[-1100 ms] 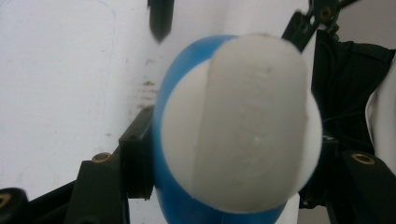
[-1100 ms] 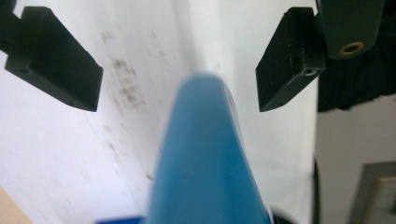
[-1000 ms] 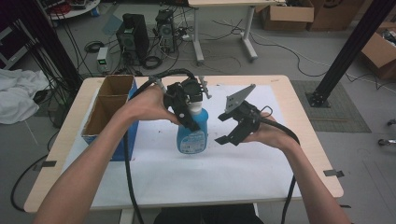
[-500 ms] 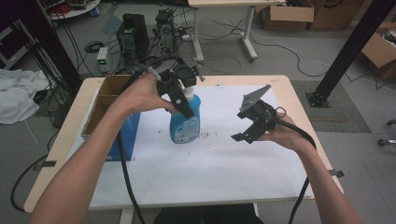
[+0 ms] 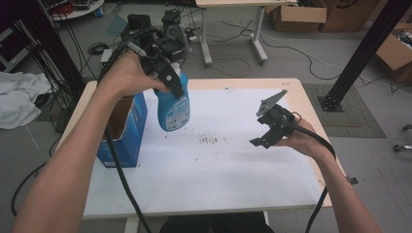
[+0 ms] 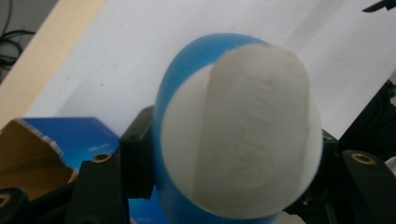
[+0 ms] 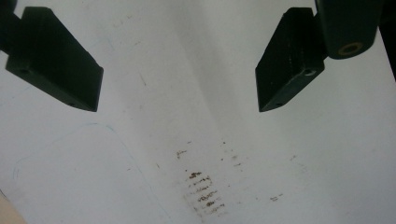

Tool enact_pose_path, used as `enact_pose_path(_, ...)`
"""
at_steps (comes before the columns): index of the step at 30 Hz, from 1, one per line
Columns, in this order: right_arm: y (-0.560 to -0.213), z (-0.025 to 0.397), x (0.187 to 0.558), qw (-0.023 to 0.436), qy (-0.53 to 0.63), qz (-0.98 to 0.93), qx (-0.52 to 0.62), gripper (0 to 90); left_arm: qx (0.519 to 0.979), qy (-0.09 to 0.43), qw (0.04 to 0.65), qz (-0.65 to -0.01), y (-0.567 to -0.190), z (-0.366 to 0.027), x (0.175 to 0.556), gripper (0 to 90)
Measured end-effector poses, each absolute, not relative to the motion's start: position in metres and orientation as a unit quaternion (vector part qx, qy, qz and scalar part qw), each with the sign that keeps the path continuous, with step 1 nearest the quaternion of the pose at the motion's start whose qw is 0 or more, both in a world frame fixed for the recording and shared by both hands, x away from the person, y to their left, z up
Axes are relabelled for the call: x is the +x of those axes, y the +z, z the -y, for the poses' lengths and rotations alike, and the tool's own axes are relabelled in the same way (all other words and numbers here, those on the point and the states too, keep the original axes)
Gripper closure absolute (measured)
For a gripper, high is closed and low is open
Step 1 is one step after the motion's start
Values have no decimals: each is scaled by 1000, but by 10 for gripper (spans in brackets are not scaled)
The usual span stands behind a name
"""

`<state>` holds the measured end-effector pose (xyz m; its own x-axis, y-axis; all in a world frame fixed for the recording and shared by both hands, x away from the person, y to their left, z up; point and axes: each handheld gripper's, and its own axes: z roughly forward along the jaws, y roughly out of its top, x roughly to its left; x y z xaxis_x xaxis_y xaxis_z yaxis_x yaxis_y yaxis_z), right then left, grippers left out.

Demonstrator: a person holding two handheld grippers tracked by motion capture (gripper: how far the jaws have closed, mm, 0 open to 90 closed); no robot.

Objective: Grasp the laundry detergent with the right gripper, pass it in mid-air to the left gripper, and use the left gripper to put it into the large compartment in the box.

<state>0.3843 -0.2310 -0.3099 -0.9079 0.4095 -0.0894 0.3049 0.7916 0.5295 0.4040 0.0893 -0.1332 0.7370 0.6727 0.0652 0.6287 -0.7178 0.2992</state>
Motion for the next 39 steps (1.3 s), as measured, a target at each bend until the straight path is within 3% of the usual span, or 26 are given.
enact_pose_path(14, -309, 237, 384, 100, 266, -939, 195, 152, 862, 121, 129, -475, -100, -144, 402, 382)
enact_pose_path(39, -317, 238, 385, 100, 260, -941, 192, 156, 741, 139, 86, -652, -115, -222, 408, 382)
